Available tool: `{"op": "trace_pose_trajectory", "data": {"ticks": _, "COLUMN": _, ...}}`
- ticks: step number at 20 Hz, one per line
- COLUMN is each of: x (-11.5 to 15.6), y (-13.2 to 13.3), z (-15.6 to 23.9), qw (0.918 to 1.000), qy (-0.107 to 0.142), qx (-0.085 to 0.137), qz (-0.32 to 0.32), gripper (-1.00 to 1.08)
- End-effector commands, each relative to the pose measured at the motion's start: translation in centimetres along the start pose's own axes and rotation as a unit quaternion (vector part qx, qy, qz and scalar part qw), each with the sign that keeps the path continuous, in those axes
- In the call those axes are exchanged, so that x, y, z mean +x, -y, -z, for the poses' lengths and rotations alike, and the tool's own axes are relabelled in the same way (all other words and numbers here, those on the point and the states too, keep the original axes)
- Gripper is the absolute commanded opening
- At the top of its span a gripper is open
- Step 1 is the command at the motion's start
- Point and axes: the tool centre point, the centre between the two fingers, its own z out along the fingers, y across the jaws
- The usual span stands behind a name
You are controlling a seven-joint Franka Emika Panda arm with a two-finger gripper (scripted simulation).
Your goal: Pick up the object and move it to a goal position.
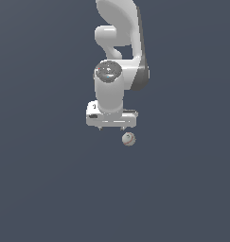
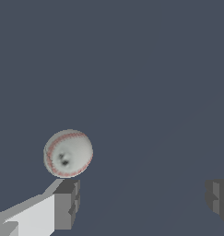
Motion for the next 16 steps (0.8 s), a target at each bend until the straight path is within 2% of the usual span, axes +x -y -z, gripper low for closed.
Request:
{"op": "trace_pose_trajectory", "data": {"ticks": 1, "x": 0.0, "y": 0.0, "z": 0.0, "qw": 1.0, "qy": 0.0, "qx": 0.0, "qz": 0.0, "gripper": 1.0}}
{"op": "trace_pose_trajectory", "data": {"ticks": 10, "x": -0.8, "y": -2.5, "z": -0.8, "qw": 0.9997, "qy": 0.017, "qx": -0.014, "qz": 0.004, "gripper": 1.0}}
{"op": "trace_pose_trajectory", "data": {"ticks": 16, "x": -0.7, "y": -1.5, "z": -1.2, "qw": 0.9998, "qy": 0.013, "qx": -0.014, "qz": 0.006, "gripper": 1.0}}
